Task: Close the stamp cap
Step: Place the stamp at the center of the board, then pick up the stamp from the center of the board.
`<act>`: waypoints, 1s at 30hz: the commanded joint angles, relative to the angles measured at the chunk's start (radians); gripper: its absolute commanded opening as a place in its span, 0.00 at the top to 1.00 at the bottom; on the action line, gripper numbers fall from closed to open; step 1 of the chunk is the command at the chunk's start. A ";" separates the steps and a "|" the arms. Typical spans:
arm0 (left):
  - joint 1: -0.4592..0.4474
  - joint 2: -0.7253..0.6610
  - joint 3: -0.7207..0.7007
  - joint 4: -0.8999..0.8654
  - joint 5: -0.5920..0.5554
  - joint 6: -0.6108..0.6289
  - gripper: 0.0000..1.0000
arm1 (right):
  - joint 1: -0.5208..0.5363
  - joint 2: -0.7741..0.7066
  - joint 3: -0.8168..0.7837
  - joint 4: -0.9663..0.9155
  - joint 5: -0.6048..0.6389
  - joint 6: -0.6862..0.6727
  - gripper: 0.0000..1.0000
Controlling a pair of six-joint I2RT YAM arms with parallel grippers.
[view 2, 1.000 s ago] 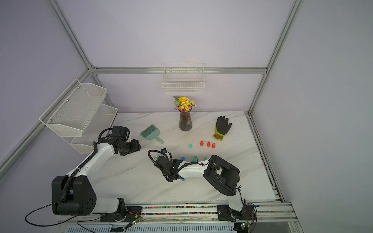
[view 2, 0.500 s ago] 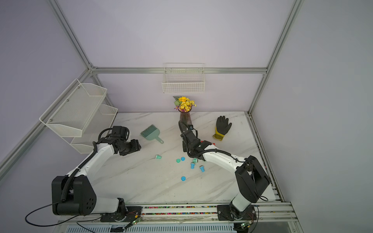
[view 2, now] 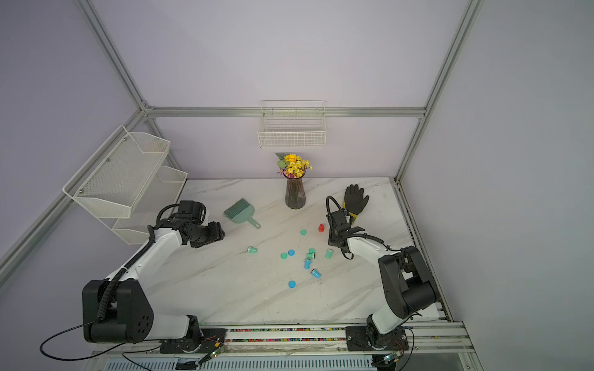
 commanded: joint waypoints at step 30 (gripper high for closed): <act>0.013 0.009 0.015 0.032 0.038 0.022 0.33 | 0.162 -0.034 -0.030 -0.156 -0.024 0.320 0.40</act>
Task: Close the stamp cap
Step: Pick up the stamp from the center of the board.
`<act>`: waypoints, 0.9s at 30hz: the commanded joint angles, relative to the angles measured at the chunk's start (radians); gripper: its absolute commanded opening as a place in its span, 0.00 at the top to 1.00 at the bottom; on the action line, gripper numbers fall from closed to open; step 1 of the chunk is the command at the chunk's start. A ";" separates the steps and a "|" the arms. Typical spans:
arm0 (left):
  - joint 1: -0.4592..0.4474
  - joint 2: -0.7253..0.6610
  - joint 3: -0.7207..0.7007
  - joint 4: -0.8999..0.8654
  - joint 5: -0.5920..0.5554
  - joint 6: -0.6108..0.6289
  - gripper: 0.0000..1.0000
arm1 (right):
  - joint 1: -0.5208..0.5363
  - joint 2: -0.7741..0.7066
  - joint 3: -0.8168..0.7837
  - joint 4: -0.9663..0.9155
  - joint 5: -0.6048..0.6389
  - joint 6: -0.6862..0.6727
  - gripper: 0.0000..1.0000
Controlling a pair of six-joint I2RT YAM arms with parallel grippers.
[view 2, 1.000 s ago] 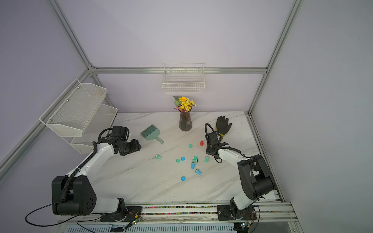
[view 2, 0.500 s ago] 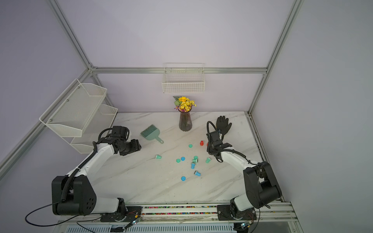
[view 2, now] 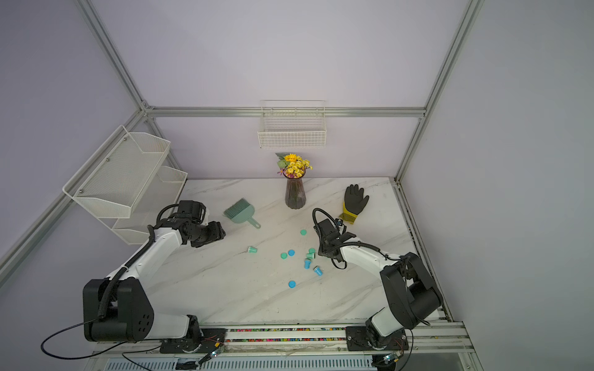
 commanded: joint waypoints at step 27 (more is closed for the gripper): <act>-0.044 0.019 0.014 0.040 0.109 -0.010 0.33 | 0.004 -0.056 -0.016 0.132 -0.154 -0.205 0.76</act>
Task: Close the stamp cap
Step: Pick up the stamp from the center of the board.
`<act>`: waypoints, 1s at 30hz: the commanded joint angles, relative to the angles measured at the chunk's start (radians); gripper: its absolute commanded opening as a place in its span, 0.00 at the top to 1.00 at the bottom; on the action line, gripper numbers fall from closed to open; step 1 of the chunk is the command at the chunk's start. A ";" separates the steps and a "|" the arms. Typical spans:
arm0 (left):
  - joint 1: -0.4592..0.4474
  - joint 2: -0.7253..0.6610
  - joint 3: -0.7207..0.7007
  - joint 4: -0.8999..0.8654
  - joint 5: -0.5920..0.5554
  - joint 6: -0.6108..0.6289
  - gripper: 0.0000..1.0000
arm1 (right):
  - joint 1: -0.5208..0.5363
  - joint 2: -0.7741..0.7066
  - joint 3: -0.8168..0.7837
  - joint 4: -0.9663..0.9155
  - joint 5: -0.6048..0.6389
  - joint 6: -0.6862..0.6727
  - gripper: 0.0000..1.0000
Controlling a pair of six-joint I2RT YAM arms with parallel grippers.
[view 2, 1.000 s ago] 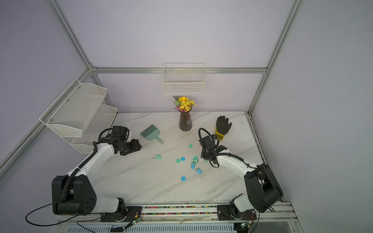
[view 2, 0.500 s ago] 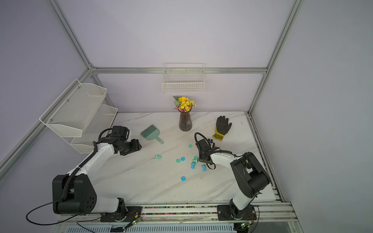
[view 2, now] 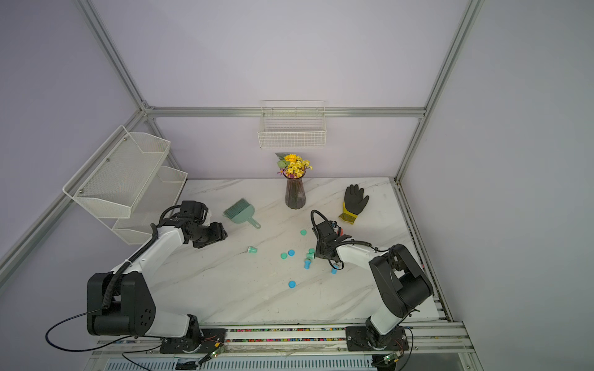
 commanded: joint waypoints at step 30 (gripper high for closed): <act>-0.725 0.115 0.500 -0.145 0.158 -0.284 0.48 | 0.054 -0.446 -0.148 0.538 -0.804 -1.138 0.82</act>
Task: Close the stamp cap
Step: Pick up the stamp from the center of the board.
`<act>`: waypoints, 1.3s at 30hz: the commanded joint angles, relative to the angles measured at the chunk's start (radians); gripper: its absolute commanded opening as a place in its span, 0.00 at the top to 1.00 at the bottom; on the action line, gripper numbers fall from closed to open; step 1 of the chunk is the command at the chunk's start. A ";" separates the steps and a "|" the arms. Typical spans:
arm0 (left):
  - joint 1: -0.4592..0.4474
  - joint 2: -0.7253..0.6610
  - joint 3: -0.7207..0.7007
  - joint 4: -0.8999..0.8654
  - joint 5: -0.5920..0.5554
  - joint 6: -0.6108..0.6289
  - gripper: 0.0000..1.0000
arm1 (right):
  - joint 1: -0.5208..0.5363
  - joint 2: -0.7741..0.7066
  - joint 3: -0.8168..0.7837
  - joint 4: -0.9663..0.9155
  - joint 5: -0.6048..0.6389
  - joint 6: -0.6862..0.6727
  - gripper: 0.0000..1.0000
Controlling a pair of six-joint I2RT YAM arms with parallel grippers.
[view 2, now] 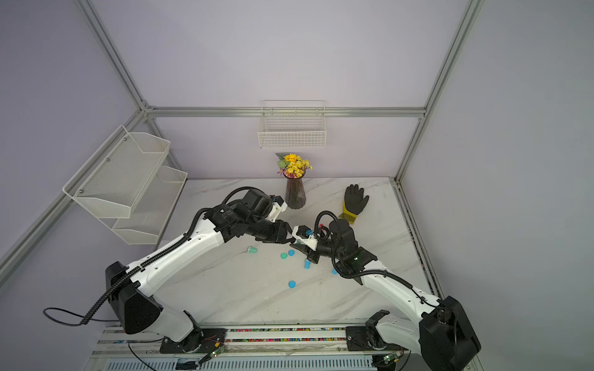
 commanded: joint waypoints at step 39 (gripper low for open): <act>0.072 -0.188 0.005 0.262 0.209 -0.007 0.82 | 0.046 -0.384 -0.021 0.078 0.115 0.293 0.41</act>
